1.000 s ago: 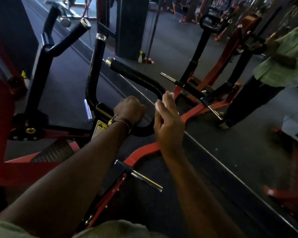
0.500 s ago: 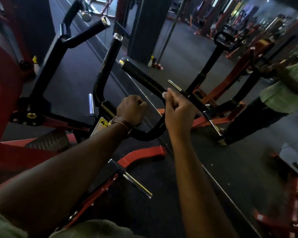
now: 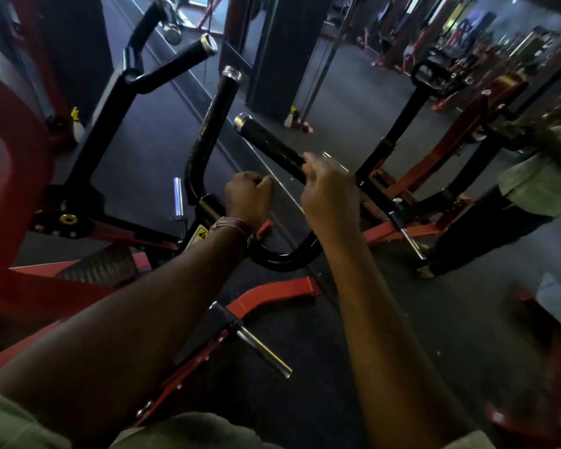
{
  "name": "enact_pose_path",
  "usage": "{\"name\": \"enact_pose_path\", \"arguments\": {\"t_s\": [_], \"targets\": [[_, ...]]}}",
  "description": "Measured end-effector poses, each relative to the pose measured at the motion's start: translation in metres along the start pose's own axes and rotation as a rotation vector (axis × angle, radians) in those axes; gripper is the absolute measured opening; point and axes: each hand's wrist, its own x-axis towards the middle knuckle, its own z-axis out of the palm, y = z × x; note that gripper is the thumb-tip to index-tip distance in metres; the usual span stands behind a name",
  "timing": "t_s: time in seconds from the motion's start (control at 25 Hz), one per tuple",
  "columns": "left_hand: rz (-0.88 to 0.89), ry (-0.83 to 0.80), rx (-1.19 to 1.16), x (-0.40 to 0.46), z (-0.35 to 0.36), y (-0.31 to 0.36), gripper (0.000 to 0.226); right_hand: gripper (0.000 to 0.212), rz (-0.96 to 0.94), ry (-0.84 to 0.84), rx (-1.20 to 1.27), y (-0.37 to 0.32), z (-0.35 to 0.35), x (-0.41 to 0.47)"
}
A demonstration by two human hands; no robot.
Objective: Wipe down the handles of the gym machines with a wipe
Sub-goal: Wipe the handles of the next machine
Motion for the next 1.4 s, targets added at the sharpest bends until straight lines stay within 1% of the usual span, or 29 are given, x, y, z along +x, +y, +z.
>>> {"name": "enact_pose_path", "arguments": {"t_s": [0.08, 0.16, 0.24, 0.36, 0.44, 0.48, 0.56, 0.6, 0.72, 0.8, 0.88, 0.92, 1.0, 1.12, 1.2, 1.24, 1.28, 1.32, 1.36, 1.4], "targets": [[0.026, -0.027, 0.010, -0.001, -0.002, -0.001, 0.034, 0.031, 0.040, 0.133, -0.033, 0.016, -0.003, -0.035], [0.051, -0.049, 0.024, -0.003, -0.004, -0.002, 0.033, 0.033, 0.053, 0.209, -0.105, 0.026, 0.003, -0.063], [0.070, -0.044, 0.028, -0.006, -0.003, 0.000, 0.032, 0.040, 0.000, 0.159, -0.184, 0.023, 0.013, -0.061], [0.102, -0.068, 0.194, -0.013, 0.000, 0.006, 0.034, 0.048, -0.160, -0.022, -0.308, -0.011, 0.024, -0.018], [0.108, -0.092, 0.279, -0.015, -0.001, 0.008, 0.033, 0.056, -0.193, -0.127, -0.381, -0.029, 0.029, 0.002], [0.110, -0.096, 0.294, -0.016, -0.002, 0.008, 0.032, 0.058, -0.216, -0.146, -0.419, -0.028, 0.030, 0.004], [0.114, -0.098, 0.274, -0.017, -0.003, 0.005, 0.033, 0.052, -0.280, -0.104, -0.467, -0.011, 0.021, -0.012], [0.113, -0.084, 0.250, -0.017, -0.003, 0.002, 0.034, 0.050, -0.296, -0.073, -0.442, 0.001, 0.015, -0.025], [0.120, -0.033, 0.224, -0.016, -0.002, -0.001, 0.035, 0.052, -0.244, -0.070, -0.341, 0.019, 0.001, -0.045], [0.138, -0.025, 0.243, -0.014, -0.001, -0.004, 0.034, 0.053, -0.281, -0.088, -0.320, 0.007, 0.008, -0.018], [0.165, -0.030, 0.264, -0.016, 0.000, -0.004, 0.033, 0.053, -0.340, -0.160, -0.322, -0.008, 0.019, 0.011], [0.175, -0.025, 0.267, -0.017, 0.000, -0.004, 0.033, 0.050, -0.347, -0.184, -0.310, -0.012, 0.023, 0.021], [0.184, 0.000, 0.258, -0.018, -0.001, -0.003, 0.034, 0.043, -0.300, -0.160, -0.255, -0.011, 0.021, 0.021], [0.213, 0.051, 0.198, -0.018, 0.000, -0.007, 0.030, 0.038, -0.154, -0.041, -0.156, 0.014, 0.000, -0.015], [0.225, 0.076, 0.075, -0.015, -0.001, -0.013, 0.027, 0.034, -0.029, 0.037, 0.012, 0.022, -0.015, -0.030], [0.224, 0.093, 0.017, -0.013, -0.002, -0.017, 0.026, 0.032, 0.045, 0.037, 0.117, 0.023, -0.019, -0.023], [0.220, 0.101, -0.009, -0.014, -0.001, -0.020, 0.027, 0.029, 0.129, -0.010, 0.217, 0.023, -0.019, -0.009], [0.217, 0.106, -0.004, -0.014, 0.000, -0.019, 0.028, 0.025, 0.211, -0.103, 0.333, 0.024, -0.018, 0.012], [0.215, 0.112, 0.011, -0.014, 0.001, -0.017, 0.028, 0.022, 0.291, -0.243, 0.508, 0.026, -0.014, 0.037], [0.212, 0.120, 0.029, -0.015, 0.002, -0.014, 0.028, 0.022, 0.373, -0.413, 0.742, 0.028, -0.009, 0.059]]}}
